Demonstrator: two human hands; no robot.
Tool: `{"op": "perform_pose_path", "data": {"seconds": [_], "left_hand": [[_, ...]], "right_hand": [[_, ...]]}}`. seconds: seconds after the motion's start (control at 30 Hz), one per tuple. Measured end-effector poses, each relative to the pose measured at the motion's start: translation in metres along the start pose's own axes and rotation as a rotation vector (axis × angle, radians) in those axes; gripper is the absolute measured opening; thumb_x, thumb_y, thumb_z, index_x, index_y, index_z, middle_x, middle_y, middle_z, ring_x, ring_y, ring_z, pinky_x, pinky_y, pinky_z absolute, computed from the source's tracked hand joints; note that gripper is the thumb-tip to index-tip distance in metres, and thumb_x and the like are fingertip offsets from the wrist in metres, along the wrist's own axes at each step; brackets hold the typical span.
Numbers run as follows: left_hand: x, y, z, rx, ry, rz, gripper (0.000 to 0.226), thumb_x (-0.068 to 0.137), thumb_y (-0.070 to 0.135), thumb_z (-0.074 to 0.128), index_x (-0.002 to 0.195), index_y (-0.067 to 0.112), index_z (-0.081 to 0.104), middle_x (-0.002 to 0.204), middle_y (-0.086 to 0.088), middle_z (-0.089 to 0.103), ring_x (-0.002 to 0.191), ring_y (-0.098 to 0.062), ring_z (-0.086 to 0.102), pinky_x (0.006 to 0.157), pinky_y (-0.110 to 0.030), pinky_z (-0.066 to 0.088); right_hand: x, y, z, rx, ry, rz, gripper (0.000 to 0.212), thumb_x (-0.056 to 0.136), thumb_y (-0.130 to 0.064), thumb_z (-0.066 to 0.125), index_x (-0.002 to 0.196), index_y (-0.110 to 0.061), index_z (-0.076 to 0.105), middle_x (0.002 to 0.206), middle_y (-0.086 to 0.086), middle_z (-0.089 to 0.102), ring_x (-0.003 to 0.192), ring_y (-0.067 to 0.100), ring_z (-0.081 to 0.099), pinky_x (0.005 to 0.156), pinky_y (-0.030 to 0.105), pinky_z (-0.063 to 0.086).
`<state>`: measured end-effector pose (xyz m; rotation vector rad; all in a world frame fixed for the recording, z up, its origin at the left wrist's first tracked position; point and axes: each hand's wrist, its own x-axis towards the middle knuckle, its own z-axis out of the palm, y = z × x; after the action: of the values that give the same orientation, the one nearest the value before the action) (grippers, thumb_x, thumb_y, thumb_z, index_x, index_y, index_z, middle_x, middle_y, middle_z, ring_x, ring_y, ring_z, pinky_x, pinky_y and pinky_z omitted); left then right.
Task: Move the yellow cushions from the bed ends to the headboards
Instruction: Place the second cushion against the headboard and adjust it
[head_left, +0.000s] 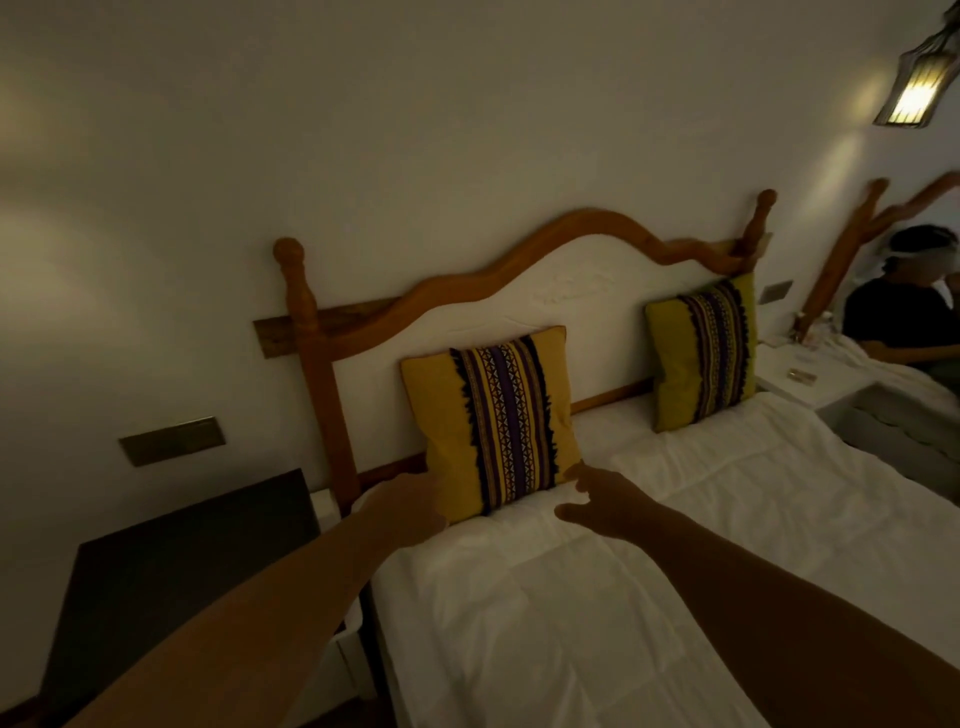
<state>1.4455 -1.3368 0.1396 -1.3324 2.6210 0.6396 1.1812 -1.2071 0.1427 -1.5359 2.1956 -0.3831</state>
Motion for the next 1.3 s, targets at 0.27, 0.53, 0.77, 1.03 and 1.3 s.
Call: {"op": "perform_pose_path", "data": {"seconds": [0.27, 0.53, 0.77, 1.03, 1.3], "left_hand": [[0.015, -0.007, -0.005, -0.046, 0.026, 0.008, 0.053, 0.095, 0.031, 0.058, 0.143, 0.012, 0.044, 0.146, -0.008, 0.049, 0.131, -0.021, 0.048, 0.100, -0.020, 0.034], [0.074, -0.034, -0.008, -0.180, 0.040, -0.012, 0.045, 0.095, 0.030, 0.060, 0.134, 0.009, 0.052, 0.137, -0.010, 0.057, 0.123, -0.021, 0.054, 0.082, -0.010, 0.029], [0.157, -0.062, 0.002, -0.322, 0.037, -0.078, 0.049, 0.098, 0.029, 0.056, 0.140, 0.005, 0.046, 0.141, -0.015, 0.054, 0.127, -0.025, 0.052, 0.100, -0.019, 0.032], [0.265, -0.099, 0.017, -0.575, 0.042, -0.206, 0.060, 0.090, 0.024, 0.068, 0.140, 0.002, 0.042, 0.141, -0.015, 0.051, 0.120, -0.020, 0.051, 0.100, -0.027, 0.040], [0.357, -0.134, 0.062, -0.722, 0.077, -0.219, 0.102, 0.080, 0.029, 0.079, 0.156, 0.016, 0.012, 0.159, -0.005, 0.027, 0.145, -0.021, 0.029, 0.120, -0.036, 0.023]], "right_hand": [[0.015, -0.001, -0.003, 0.074, -0.002, -0.027, 0.056, 0.089, -0.041, 0.068, 0.136, -0.016, 0.051, 0.130, 0.006, 0.061, 0.102, 0.012, 0.054, 0.080, 0.018, 0.039], [0.073, 0.013, 0.005, 0.192, 0.034, 0.063, 0.053, 0.087, -0.042, 0.070, 0.132, -0.020, 0.053, 0.126, 0.004, 0.062, 0.096, 0.008, 0.051, 0.081, 0.022, 0.041], [0.166, 0.036, 0.014, 0.300, 0.008, 0.218, 0.073, 0.087, -0.041, 0.071, 0.147, -0.020, 0.036, 0.135, 0.009, 0.058, 0.119, 0.026, 0.058, 0.091, 0.033, 0.048], [0.278, 0.071, 0.030, 0.449, -0.011, 0.371, 0.072, 0.089, -0.040, 0.069, 0.149, -0.019, 0.036, 0.139, 0.013, 0.054, 0.123, 0.029, 0.055, 0.100, 0.039, 0.045], [0.376, 0.127, 0.059, 0.647, 0.074, 0.545, 0.072, 0.088, -0.032, 0.071, 0.148, -0.014, 0.035, 0.141, 0.015, 0.050, 0.122, 0.033, 0.055, 0.099, 0.049, 0.048]]}}
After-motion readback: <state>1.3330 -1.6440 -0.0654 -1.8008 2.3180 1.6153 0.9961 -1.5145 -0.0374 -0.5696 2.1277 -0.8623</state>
